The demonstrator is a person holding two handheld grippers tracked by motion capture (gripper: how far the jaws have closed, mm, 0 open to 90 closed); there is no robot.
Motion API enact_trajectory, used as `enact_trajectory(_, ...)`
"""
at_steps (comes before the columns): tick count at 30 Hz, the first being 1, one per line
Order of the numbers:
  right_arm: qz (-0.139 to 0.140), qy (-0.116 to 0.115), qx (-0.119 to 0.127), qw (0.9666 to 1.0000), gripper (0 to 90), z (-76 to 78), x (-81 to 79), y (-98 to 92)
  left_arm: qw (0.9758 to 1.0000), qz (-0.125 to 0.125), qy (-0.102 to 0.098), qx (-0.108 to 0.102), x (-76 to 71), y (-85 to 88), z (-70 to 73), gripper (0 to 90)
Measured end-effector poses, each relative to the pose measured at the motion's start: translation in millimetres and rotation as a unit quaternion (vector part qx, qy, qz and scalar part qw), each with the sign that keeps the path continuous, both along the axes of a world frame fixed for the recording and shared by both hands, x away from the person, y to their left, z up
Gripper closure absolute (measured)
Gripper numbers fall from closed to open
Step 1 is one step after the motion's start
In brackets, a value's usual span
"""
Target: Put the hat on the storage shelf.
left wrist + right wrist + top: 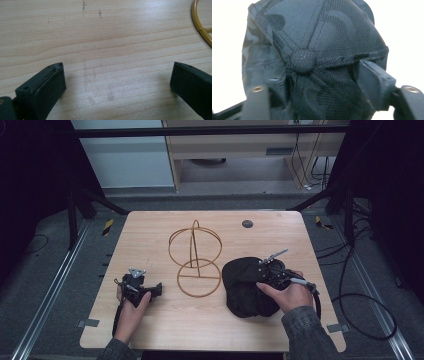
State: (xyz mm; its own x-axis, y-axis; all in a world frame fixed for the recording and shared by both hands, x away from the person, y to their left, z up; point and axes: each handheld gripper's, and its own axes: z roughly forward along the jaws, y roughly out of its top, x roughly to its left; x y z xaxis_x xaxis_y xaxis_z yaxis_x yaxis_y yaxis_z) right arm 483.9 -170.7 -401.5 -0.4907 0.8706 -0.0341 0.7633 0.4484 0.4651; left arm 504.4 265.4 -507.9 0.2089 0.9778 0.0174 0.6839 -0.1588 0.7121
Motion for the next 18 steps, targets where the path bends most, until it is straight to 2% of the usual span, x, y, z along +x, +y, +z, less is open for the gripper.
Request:
enact_trajectory(1,0.0,0.002,0.0,1.0,43.5,0.0,0.0,0.1,1.0,-0.001,0.0,0.0,0.0,-0.1,0.0,0.0)
enact_trajectory(2,0.009,0.013,0.013,0.9998,52.4,-0.1,0.5,-1.0,1.0,-0.001,0.0,0.0,0.0,-0.1,0.0,0.0)
enact_trajectory(5,0.016,0.025,0.018,0.9994,60.6,-5.0,1.0,-2.1,1.0,-0.001,0.0,0.0,-0.1,-0.3,0.0,0.0)
enact_trajectory(11,0.017,0.017,0.031,0.9992,73.8,-6.7,1.6,-5.7,1.0,-0.001,0.0,0.001,-0.1,-0.2,0.0,0.0)
enact_trajectory(13,0.025,0.006,0.031,0.9992,76.9,-5.6,2.1,-7.4,1.0,-0.001,0.0,0.001,-0.1,-0.3,0.0,0.0)
enact_trajectory(18,0.028,-0.003,0.036,0.9989,81.2,-2.5,2.3,-9.9,1.0,-0.001,0.0,0.001,-0.1,-0.2,0.0,0.0)
